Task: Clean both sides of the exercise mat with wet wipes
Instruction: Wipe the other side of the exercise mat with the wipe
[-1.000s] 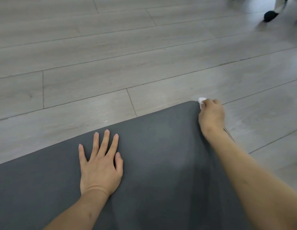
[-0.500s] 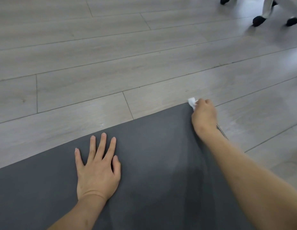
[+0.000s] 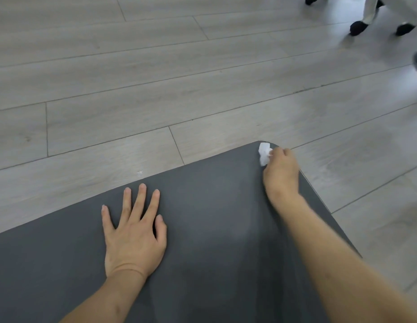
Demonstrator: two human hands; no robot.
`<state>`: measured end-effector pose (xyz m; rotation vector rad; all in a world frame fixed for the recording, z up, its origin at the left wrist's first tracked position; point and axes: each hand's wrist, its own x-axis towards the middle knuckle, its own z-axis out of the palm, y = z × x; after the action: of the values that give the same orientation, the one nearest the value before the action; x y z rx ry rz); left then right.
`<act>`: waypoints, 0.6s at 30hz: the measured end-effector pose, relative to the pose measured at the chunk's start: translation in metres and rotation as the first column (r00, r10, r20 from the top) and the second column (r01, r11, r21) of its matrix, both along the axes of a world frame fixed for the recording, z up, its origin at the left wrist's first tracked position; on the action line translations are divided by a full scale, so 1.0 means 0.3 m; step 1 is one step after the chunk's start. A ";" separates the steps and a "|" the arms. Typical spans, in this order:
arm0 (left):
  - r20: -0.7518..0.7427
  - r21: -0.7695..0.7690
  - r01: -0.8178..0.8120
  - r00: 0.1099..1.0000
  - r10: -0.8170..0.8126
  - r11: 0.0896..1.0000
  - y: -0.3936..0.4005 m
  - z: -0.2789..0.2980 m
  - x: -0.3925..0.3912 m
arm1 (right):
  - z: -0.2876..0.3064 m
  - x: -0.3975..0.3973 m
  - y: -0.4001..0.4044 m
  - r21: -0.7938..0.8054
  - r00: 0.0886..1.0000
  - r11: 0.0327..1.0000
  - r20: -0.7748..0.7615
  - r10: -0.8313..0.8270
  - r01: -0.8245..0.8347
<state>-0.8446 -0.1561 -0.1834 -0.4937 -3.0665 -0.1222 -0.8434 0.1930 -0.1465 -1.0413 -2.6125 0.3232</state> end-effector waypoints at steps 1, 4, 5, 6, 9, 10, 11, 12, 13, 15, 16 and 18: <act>-0.002 0.003 0.001 1.000 -0.001 1.000 -0.004 0.001 0.000 | -0.007 0.003 -0.097 -0.007 1.000 1.000 -0.001 0.013 -0.013; -0.029 0.006 0.047 0.998 -0.046 0.999 -0.008 0.004 -0.001 | -0.048 0.074 -0.460 -0.052 0.892 0.891 0.007 0.451 -0.450; -0.035 0.009 0.072 0.997 -0.071 0.997 -0.007 0.006 -0.001 | -0.059 0.106 -0.510 -0.075 0.809 0.808 0.026 0.587 -0.584; -0.041 0.020 0.095 0.995 -0.094 0.995 -0.006 0.007 0.001 | -0.057 0.113 -0.486 -0.088 0.743 0.743 0.033 0.668 -0.664; -0.066 0.044 0.126 0.990 -0.123 0.991 -0.002 0.014 0.005 | -0.014 0.040 -0.176 -0.004 0.836 0.838 0.064 0.545 -0.546; -0.069 0.046 0.127 0.990 -0.123 0.991 0.001 0.015 0.003 | 0.001 0.023 -0.057 0.043 0.901 0.903 0.109 0.421 -0.427; -0.069 0.046 0.121 0.991 -0.118 0.992 0.003 0.017 0.003 | 0.019 0.015 0.033 0.064 0.945 0.948 0.131 0.300 -0.310; -0.066 0.045 0.118 0.991 -0.115 0.992 0.004 0.018 0.002 | 0.030 0.019 0.085 0.058 0.974 0.976 0.106 0.201 -0.208; -0.060 0.039 0.119 0.991 -0.116 0.992 0.004 0.019 0.004 | 0.031 0.029 0.091 0.013 0.993 0.995 0.060 0.097 -0.098; -0.053 0.035 0.118 0.992 -0.116 0.992 0.001 0.019 0.004 | 0.031 0.043 -0.035 -0.096 0.998 0.994 -0.029 -0.062 0.059; -0.053 0.037 0.118 0.992 -0.116 0.992 -0.001 0.018 0.003 | 0.017 0.057 -0.140 -0.105 0.998 0.994 -0.053 -0.019 0.013; -0.055 0.045 0.120 0.992 -0.118 0.992 0.000 0.019 0.001 | -0.020 0.099 -0.397 -0.093 0.946 0.942 -0.053 0.320 -0.324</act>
<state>-0.8442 -0.1560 -0.1777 -0.6657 -2.9750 -0.1825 -0.8137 0.0739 -0.1526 -0.6228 -2.7530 0.5477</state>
